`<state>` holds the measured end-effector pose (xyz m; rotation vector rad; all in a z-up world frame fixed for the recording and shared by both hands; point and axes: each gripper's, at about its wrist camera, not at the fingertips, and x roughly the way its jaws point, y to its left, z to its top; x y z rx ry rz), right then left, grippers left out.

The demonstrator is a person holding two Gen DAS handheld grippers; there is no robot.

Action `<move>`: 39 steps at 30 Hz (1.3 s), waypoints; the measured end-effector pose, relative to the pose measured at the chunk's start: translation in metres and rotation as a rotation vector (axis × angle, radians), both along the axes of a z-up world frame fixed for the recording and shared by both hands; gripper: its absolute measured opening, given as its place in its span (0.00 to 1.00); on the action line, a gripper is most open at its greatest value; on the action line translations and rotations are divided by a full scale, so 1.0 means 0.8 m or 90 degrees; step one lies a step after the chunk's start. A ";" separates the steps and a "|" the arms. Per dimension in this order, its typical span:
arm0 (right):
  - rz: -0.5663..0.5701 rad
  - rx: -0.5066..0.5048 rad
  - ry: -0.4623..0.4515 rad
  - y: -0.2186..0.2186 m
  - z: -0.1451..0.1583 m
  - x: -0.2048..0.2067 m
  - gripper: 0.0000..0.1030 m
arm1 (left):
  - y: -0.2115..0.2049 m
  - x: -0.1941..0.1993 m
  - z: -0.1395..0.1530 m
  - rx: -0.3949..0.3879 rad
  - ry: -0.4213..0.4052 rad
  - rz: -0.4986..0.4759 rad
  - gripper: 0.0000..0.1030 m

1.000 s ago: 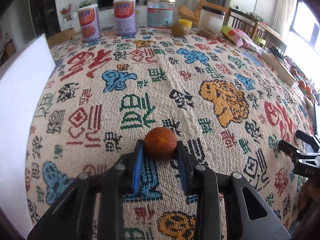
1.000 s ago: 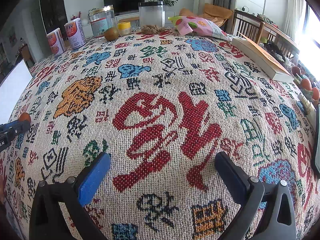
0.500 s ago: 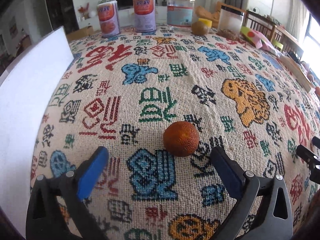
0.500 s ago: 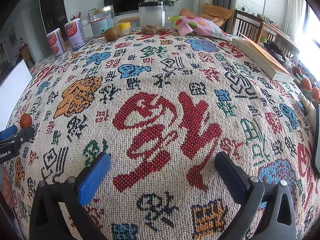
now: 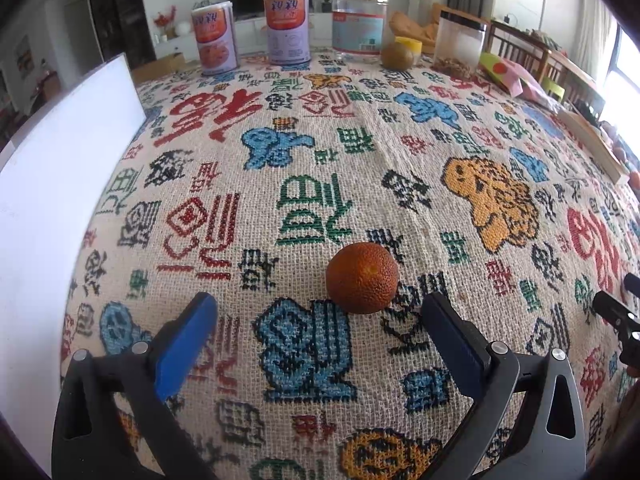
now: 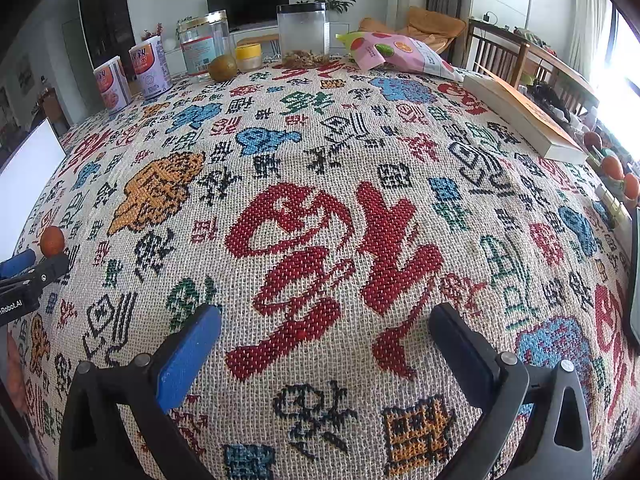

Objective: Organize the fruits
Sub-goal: 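Grasp the round tan fruit beside the jars with the right tool, then roll the right tool and set the tan fruit back on the cloth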

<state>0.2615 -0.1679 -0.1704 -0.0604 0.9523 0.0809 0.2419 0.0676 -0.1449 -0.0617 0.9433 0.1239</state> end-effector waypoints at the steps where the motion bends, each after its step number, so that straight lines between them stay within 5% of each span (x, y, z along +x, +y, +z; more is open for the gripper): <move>1: 0.001 0.000 0.001 0.000 0.000 -0.001 1.00 | 0.000 -0.001 0.000 -0.001 0.000 0.000 0.99; 5: 0.027 -0.004 0.032 0.004 0.002 0.004 1.00 | 0.001 -0.002 0.001 -0.003 -0.002 0.001 1.00; 9: 0.062 0.082 0.017 0.022 0.030 0.056 1.00 | 0.001 -0.002 0.001 -0.003 -0.002 0.001 1.00; 14: 0.107 0.135 -0.060 0.087 0.059 0.176 1.00 | 0.001 -0.001 0.000 -0.003 -0.002 0.001 1.00; 19: 0.109 0.161 -0.059 0.148 0.054 0.297 0.91 | 0.001 -0.001 0.000 -0.003 -0.002 0.001 1.00; 27: 0.158 0.046 -0.016 0.237 0.023 0.406 0.66 | 0.001 -0.001 0.000 -0.003 -0.002 0.002 1.00; 29: 0.154 0.033 -0.011 0.242 0.017 0.418 0.46 | 0.001 -0.001 0.000 -0.003 -0.002 0.002 0.99; 33: 0.138 0.120 -0.034 0.214 0.031 0.399 0.46 | 0.001 -0.001 0.000 -0.003 -0.002 0.002 1.00; 39: 0.142 0.327 0.068 0.129 0.040 0.265 0.46 | 0.001 -0.001 0.000 -0.003 -0.002 0.001 1.00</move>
